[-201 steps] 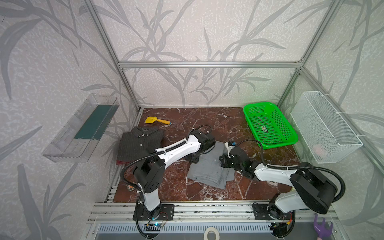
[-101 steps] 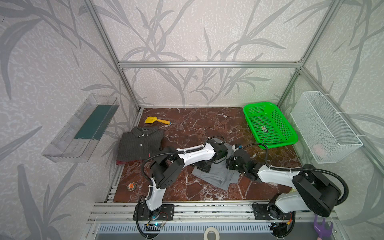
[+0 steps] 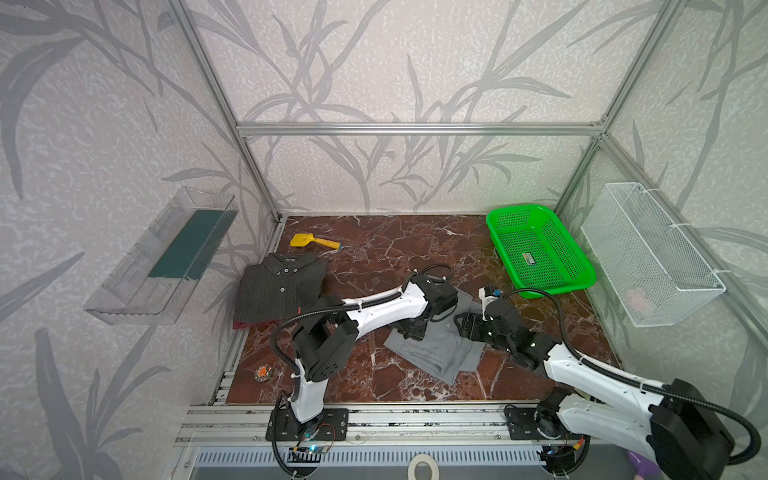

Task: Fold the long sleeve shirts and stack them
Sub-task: 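Grasp the folded grey shirt's near edges with both grippers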

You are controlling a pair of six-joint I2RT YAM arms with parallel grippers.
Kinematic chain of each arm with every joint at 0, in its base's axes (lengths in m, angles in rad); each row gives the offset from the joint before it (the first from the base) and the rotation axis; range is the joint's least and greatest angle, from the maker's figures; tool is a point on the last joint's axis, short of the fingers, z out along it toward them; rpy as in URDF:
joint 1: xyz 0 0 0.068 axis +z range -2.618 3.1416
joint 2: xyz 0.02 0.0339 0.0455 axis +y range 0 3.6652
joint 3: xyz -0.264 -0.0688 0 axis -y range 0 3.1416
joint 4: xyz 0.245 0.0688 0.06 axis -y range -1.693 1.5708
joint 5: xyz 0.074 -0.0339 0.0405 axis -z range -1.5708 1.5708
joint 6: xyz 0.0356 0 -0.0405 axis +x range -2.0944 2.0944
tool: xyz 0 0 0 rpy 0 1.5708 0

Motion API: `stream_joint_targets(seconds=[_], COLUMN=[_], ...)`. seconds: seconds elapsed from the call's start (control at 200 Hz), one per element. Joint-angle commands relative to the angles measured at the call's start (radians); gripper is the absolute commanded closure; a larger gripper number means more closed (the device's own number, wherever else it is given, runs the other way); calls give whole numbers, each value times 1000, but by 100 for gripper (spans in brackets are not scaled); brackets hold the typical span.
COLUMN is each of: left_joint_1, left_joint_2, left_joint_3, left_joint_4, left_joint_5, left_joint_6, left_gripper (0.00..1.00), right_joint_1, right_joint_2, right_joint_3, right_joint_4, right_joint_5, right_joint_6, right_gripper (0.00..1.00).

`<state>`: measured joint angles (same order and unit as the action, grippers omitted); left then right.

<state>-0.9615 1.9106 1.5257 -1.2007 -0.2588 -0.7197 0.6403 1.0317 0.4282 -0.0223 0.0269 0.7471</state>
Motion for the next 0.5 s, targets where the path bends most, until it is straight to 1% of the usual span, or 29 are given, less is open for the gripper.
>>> stream_joint_targets(seconds=[0.0,0.165,0.29,0.44,0.495], left_joint_1=[-27,-34,-28,-22,-23], left_joint_2=[-4,108,222,308,315], left_joint_3=[119,279,382,430,416], left_joint_4=[-29,-60,-85,-75,-56], left_joint_5=[-11,-31,-60,-35,-15], left_joint_6=[49,112,173,210,214], left_gripper=[32,32,32,32,32], right_joint_1=[-20,-22,-23,-24,-25], right_joint_2=[-37,-150,-244,-238,-219], right_joint_3=[-18,-109,-174,-190,-202], right_joint_4=[-159,-176,-179,-181,-150], right_joint_5=[-55,-78,-66,-80,-91], right_joint_6=[44,142,182,202,209], right_gripper=[17,16,21,23,23])
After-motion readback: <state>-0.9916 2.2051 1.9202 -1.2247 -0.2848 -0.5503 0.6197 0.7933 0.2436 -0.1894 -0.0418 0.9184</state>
